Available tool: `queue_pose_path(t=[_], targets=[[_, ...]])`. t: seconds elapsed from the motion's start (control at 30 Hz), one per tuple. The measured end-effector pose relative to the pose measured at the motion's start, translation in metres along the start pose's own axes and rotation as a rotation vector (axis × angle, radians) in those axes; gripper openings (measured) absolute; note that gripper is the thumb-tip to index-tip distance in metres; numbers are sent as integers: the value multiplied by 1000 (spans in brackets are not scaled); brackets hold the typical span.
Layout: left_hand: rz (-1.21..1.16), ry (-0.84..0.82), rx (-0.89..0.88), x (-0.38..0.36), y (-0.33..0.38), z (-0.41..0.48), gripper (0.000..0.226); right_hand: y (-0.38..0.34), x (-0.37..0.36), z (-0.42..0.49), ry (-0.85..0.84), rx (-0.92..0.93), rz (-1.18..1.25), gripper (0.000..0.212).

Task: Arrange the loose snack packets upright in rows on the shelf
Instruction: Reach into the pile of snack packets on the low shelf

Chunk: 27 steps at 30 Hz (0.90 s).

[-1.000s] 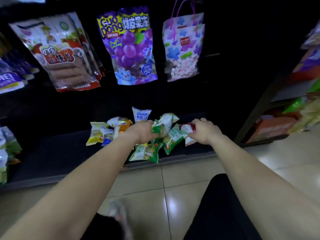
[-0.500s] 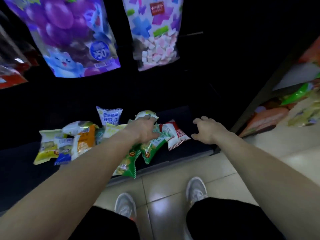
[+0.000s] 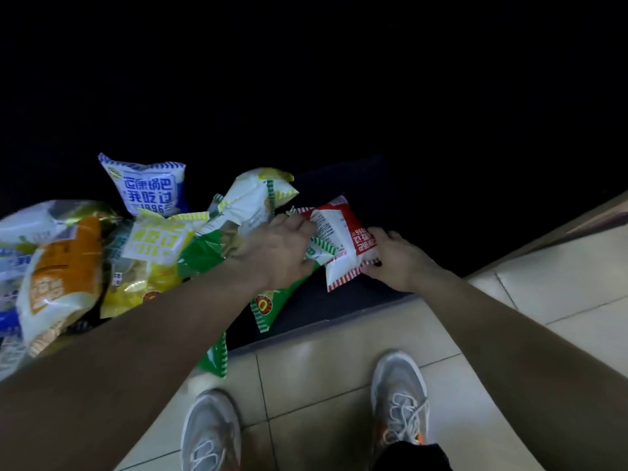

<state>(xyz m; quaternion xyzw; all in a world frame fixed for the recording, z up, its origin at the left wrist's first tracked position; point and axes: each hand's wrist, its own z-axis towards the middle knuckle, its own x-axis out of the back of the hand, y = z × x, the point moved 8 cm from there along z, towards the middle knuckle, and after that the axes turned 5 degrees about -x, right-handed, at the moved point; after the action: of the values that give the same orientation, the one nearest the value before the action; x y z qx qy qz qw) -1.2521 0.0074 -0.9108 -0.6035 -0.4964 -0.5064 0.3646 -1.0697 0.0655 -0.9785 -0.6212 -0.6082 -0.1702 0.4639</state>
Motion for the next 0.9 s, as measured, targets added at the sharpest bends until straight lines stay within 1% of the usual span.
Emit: queue_pose_path(t=[0.13, 0.2, 0.27, 0.3, 0.4, 0.47, 0.53, 0.63, 0.7, 0.8, 0.83, 0.9], targets=[[-43, -32, -6, -9, 5, -7, 75, 0, 5, -11, 134, 51, 189, 70], [-54, -36, -2, -9, 3, -6, 76, 3, 13, -18, 210, 53, 230, 60], [-72, -51, 5, -11, 2, -8, 78, 5, 21, -28, 281, 93, 215, 42], [-78, -61, 12, -12, 3, -10, 79, 4, 25, -34, 307, 121, 179, 36], [-99, -76, 34, -13, 2, -14, 82, -5, 37, -53, 388, 205, 81, 29], [-146, -82, 52, -11, 0, -17, 83, -9, 47, -63, 448, 237, 59, 27], [-212, -46, 67, -3, -2, -19, 84, -9, 60, -69, 496, 222, 93, 23], [-290, 60, 62, 19, -1, -19, 85, -3, 89, -71, 528, 153, 316, 18], [-329, 112, 65, 31, 0, -19, 85, -3, 102, -70, 544, 130, 408, 16], [-368, 131, 83, 35, 2, -21, 84, 2, 107, -65, 532, 82, 381, 6], [-368, 135, 80, 35, 3, -21, 83, 6, 108, -63, 542, 68, 349, 8], [-364, 136, 70, 33, 5, -21, 82, 16, 105, -61, 557, 48, 298, 21]])
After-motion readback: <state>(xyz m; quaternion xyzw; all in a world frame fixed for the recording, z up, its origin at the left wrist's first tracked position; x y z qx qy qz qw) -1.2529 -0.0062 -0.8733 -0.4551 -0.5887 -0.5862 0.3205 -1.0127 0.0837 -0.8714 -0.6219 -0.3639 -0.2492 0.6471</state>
